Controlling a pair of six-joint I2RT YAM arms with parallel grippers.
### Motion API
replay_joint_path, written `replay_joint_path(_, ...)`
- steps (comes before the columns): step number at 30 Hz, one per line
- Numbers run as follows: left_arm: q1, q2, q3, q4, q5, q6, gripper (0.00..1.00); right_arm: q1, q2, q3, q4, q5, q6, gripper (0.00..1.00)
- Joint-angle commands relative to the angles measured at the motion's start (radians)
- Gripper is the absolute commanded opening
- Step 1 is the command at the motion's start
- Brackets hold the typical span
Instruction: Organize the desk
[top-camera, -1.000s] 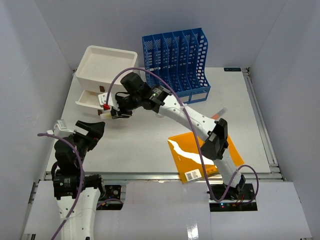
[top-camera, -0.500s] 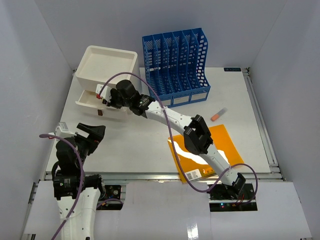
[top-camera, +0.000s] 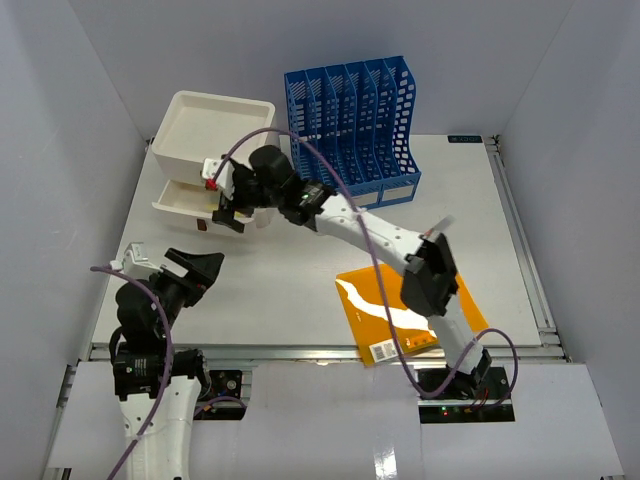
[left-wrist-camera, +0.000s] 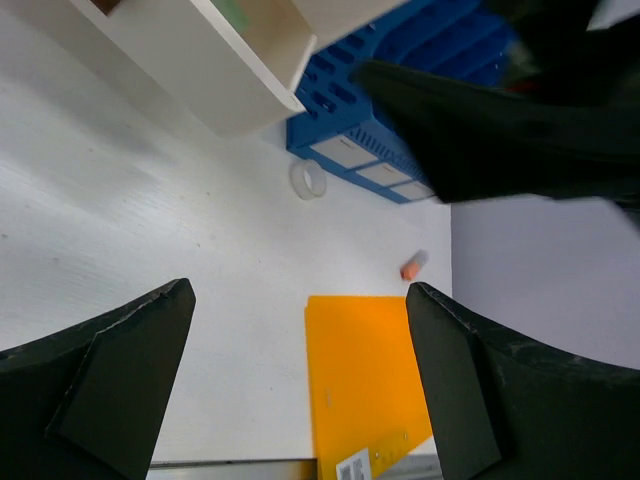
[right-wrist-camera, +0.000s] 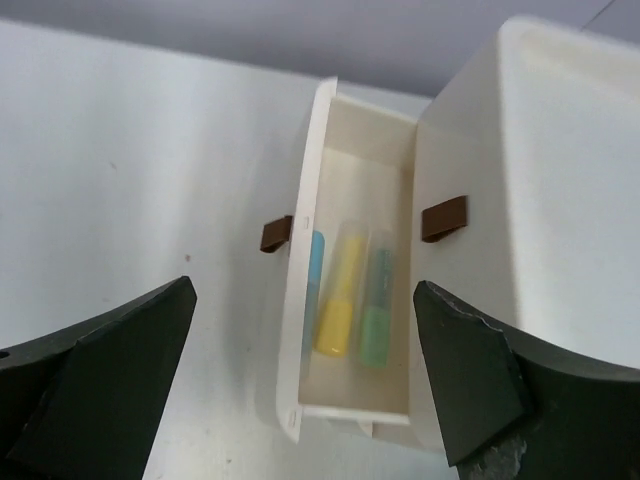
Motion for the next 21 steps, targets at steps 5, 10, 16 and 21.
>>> replay_joint_path(5,0.001,0.012,-0.143,0.196,0.289,-0.026,0.98,-0.312,-0.702,-0.567,-0.049,-0.206,0.177,0.92)
replay_joint_path(10,0.001,0.044,-0.179,0.256,0.330,-0.029,0.98,-0.651,-0.946,-0.965,-0.051,-0.089,0.382,0.90)
replay_joint_path(16,0.003,0.081,-0.170,0.265,0.362,-0.005,0.98,-0.737,-0.974,-1.122,-0.134,0.532,0.619,0.90)
replay_joint_path(21,0.002,0.050,-0.172,0.248,0.378,0.004,0.98,-0.890,-0.845,-1.135,-0.158,0.497,0.756,0.90)
